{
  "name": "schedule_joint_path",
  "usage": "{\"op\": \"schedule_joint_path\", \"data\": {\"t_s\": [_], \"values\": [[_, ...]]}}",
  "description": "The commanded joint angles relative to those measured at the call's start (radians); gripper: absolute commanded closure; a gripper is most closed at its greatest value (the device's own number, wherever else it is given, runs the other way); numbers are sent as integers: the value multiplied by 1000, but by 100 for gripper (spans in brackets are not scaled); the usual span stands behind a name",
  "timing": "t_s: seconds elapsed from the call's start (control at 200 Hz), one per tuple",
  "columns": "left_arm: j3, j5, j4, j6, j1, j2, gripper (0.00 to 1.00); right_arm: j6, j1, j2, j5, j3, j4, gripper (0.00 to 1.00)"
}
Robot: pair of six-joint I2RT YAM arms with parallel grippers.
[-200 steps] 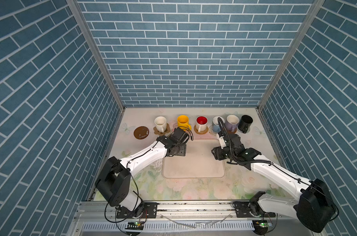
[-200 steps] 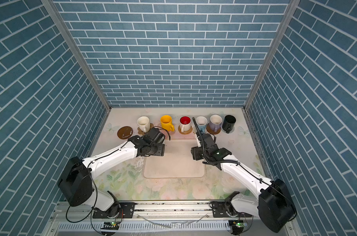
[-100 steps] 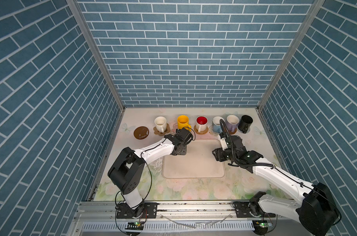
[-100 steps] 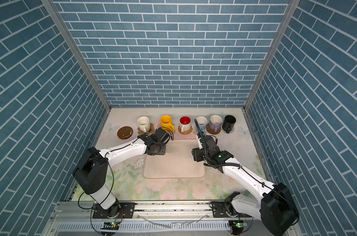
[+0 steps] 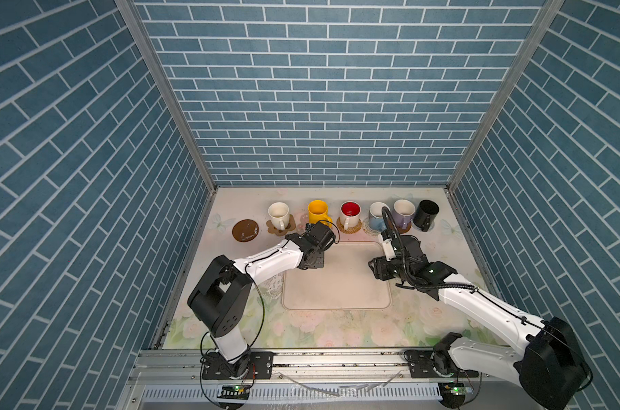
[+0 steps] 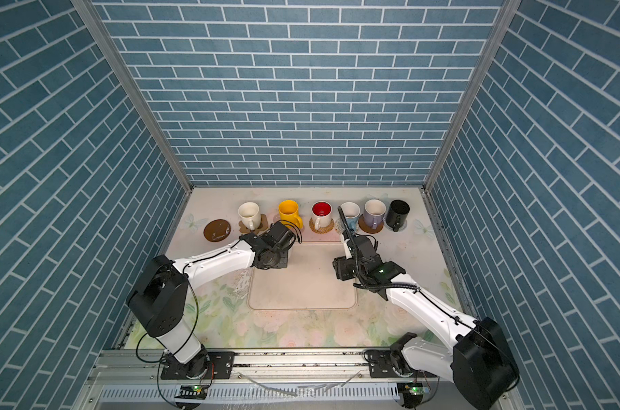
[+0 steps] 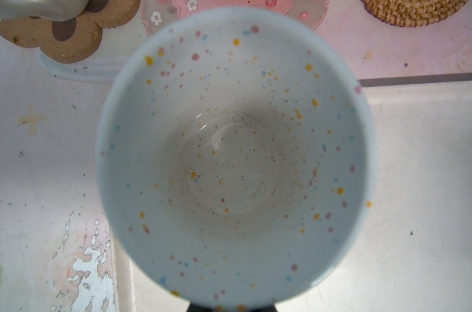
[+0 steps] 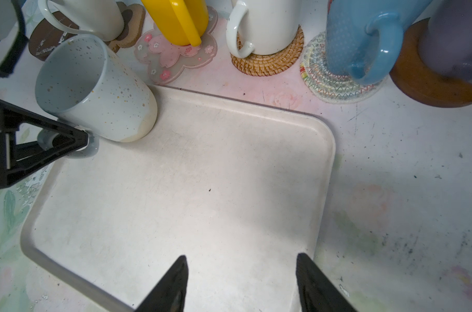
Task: Place cups on coasters
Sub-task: Pick up the cup from the tray, then place the cup on the coaster.
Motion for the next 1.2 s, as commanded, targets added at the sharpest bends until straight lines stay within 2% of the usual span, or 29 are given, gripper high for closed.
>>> {"op": "schedule_joint_path", "data": {"t_s": [0.0,0.37,0.55,0.835,1.005,1.195], "values": [[-14,-4,7,12,-3,-47,100,11,-4,7,2,3,-14,35],[-55,-12,-29,47,-2,-226,100,38,-5,-31,22,31,-67,35],[-63,-6,-67,78,40,-350,100,50,-4,-81,30,31,-95,34],[-34,44,-135,174,190,-470,100,80,-5,-74,11,36,-43,32],[22,63,-176,228,295,-476,100,80,-3,-8,-13,76,12,32],[55,94,-142,260,391,-444,100,41,-6,87,-31,201,-7,32]]}}
